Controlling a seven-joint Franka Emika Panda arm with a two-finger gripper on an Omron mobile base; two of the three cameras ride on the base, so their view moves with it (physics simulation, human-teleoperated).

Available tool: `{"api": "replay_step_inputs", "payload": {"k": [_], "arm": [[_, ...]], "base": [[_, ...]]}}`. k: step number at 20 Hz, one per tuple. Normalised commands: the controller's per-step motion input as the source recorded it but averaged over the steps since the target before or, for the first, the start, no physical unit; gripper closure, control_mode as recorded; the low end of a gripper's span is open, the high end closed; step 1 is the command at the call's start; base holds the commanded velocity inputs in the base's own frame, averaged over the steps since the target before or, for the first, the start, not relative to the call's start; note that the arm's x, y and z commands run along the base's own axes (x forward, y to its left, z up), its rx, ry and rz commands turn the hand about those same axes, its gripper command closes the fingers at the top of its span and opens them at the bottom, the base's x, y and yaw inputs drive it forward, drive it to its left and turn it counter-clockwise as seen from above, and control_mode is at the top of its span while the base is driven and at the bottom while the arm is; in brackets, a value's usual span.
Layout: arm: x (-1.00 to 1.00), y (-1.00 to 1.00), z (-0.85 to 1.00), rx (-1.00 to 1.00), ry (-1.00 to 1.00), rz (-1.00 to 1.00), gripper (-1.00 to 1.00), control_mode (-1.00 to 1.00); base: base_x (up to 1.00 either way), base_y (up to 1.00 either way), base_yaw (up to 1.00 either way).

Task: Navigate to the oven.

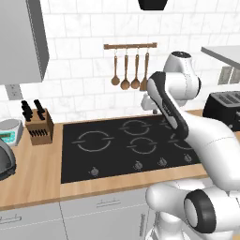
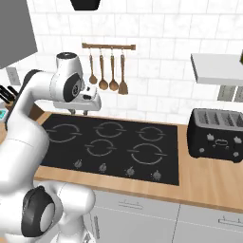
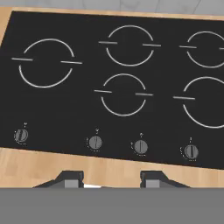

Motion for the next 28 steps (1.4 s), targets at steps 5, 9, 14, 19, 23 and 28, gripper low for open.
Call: {"api": "replay_step_inputs", "payload": {"k": [5, 9, 14, 19, 23, 28], "arm": [[-0.46, -0.19, -0.07, 0.00, 0.00, -0.01, -1.00, -1.00], [-0.78, -0.03, -0.49, 0.00, 0.03, 0.00, -1.00, -1.00], [-0.33, 0.00, -0.32, 0.00, 0.02, 0.00, -1.00, 1.00], [0.00, 0.00, 0.00, 0.00, 0.00, 0.00, -1.00, 1.00], [0.00, 0.00, 0.00, 0.00, 0.00, 0.00, -1.00, 1.00], [0.00, 0.00, 0.00, 0.00, 0.00, 0.00, -1.00, 1.00]], "base": [[0.00, 0.00, 0.00], [0.00, 0.00, 0.00], [-0.25, 0.00, 0.00], [-0.52, 0.03, 0.22], [-0.18, 0.12, 0.61], [0.00, 0.13, 0.69]]}}
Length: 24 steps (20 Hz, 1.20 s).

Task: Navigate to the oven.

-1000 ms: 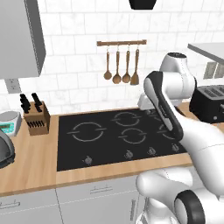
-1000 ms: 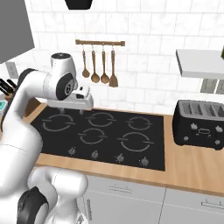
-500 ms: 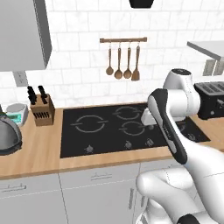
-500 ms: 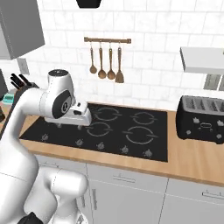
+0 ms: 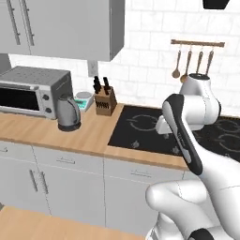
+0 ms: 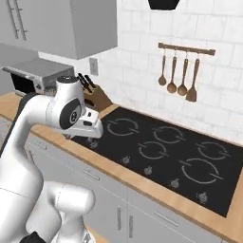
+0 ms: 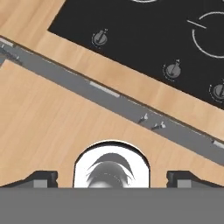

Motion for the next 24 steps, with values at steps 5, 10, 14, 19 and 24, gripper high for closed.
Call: {"api": "replay_step_inputs", "payload": {"k": [5, 10, 14, 19, 24], "arm": [[0.00, 0.00, 0.00, 0.00, 0.00, 0.00, -1.00, 1.00], [0.00, 0.00, 0.00, 0.00, 0.00, 0.00, -1.00, 1.00], [0.00, 0.00, 0.00, 0.00, 0.00, 0.00, -1.00, 1.00], [0.00, 0.00, 0.00, 0.00, 0.00, 0.00, -1.00, 1.00], [0.00, 0.00, 0.00, 0.00, 0.00, 0.00, -1.00, 1.00]], "base": [[0.00, 0.16, 0.69], [0.12, 0.26, 0.65], [0.36, 0.60, 0.46], [0.61, 0.96, 0.22], [0.82, 1.00, 0.02]]}}
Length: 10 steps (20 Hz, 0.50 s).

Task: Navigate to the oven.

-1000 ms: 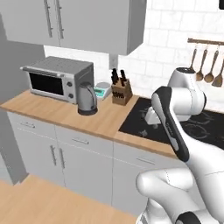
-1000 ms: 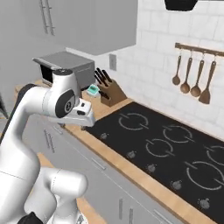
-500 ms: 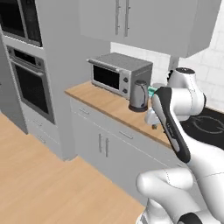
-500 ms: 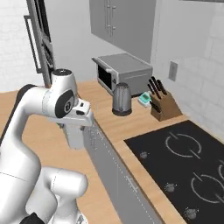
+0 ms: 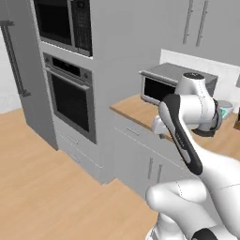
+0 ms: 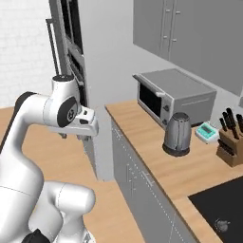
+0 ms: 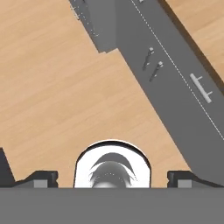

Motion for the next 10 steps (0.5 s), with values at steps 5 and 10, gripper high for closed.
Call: {"api": "replay_step_inputs", "payload": {"k": [5, 10], "arm": [[0.00, 0.00, 0.00, 0.00, 0.00, 0.00, -1.00, 1.00], [0.00, 0.00, 0.00, 0.00, 0.00, 0.00, -1.00, 1.00]], "base": [[0.75, 1.00, -0.10], [0.58, 0.99, -0.41]]}}
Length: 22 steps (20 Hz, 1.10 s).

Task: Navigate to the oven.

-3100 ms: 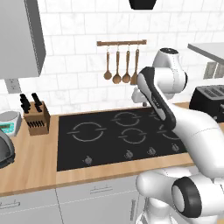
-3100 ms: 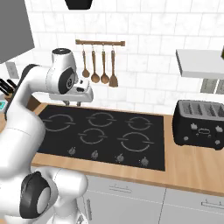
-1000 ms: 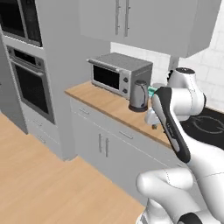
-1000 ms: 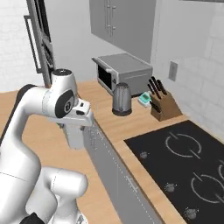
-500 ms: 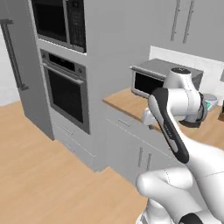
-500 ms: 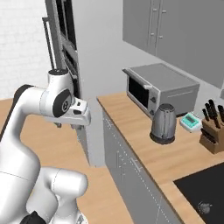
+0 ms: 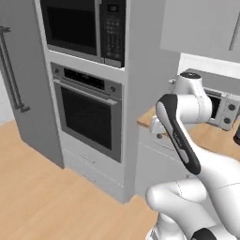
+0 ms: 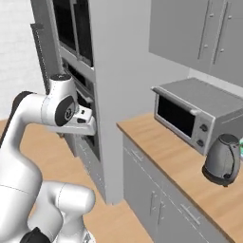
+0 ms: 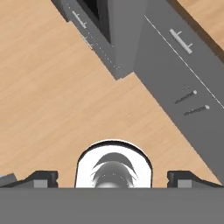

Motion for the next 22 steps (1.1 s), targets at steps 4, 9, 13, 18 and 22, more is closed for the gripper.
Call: {"api": "replay_step_inputs", "payload": {"k": [4, 9, 13, 18, 22], "arm": [[0.00, 0.00, 0.00, 0.00, 0.00, 0.00, -1.00, 1.00], [0.00, 0.00, 0.00, 0.00, 0.00, 0.00, -1.00, 1.00], [0.00, 0.00, 0.00, 0.00, 0.00, 0.00, -1.00, 1.00], [0.00, 0.00, 0.00, 0.00, 0.00, 0.00, -1.00, 1.00], [0.00, 0.00, 0.00, 0.00, 0.00, 0.00, -1.00, 1.00]], "base": [[0.63, 0.98, -0.44], [0.56, 0.99, -0.44], [0.49, 0.95, -0.39], [0.40, 0.90, -0.36], [0.32, 0.82, -0.35]]}}
